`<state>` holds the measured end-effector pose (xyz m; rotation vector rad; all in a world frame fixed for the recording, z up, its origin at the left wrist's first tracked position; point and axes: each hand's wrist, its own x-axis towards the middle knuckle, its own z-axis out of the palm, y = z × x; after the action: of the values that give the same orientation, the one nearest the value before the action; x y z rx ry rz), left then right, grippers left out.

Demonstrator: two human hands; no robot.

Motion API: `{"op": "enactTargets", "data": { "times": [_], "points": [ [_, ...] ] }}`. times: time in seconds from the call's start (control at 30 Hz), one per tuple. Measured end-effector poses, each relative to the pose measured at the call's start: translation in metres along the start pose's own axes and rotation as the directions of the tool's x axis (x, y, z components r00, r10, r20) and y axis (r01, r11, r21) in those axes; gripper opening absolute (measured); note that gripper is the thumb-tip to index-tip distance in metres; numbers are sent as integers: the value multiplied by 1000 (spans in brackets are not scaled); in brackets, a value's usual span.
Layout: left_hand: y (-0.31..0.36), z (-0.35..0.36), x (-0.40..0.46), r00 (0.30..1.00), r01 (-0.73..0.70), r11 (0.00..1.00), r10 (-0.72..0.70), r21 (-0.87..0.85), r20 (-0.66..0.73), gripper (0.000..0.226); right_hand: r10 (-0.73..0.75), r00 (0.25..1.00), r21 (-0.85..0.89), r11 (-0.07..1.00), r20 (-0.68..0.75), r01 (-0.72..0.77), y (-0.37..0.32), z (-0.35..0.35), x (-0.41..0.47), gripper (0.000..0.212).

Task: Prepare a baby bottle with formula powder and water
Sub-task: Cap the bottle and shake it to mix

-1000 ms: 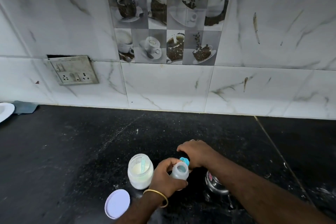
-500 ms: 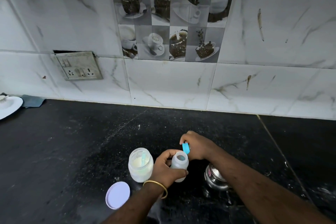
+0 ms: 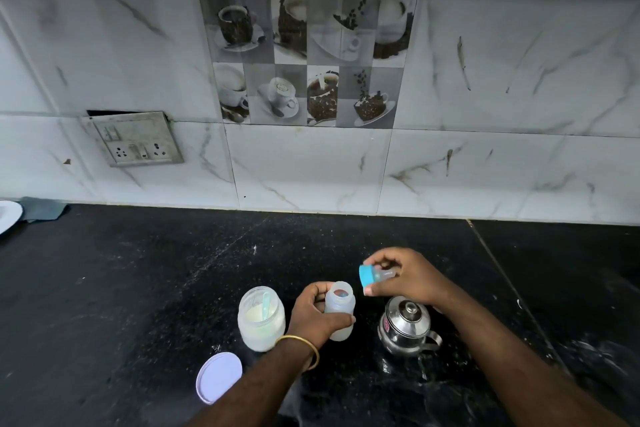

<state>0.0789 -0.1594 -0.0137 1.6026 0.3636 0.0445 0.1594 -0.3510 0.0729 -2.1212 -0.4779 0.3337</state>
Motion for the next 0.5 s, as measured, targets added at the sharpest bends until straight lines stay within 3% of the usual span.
{"op": "enactTargets", "data": {
  "times": [0.23, 0.5],
  "points": [
    [2, 1, -3, 999, -5, 1000, 5, 20, 33, 63, -125, 983, -218, 964, 133, 152, -15, 14, -3, 50],
    [2, -5, -2, 998, -34, 999, 32, 35, 59, 68, -85, 937, -473, 846, 338, 247, -55, 22, 6, 49]
  ]
}}
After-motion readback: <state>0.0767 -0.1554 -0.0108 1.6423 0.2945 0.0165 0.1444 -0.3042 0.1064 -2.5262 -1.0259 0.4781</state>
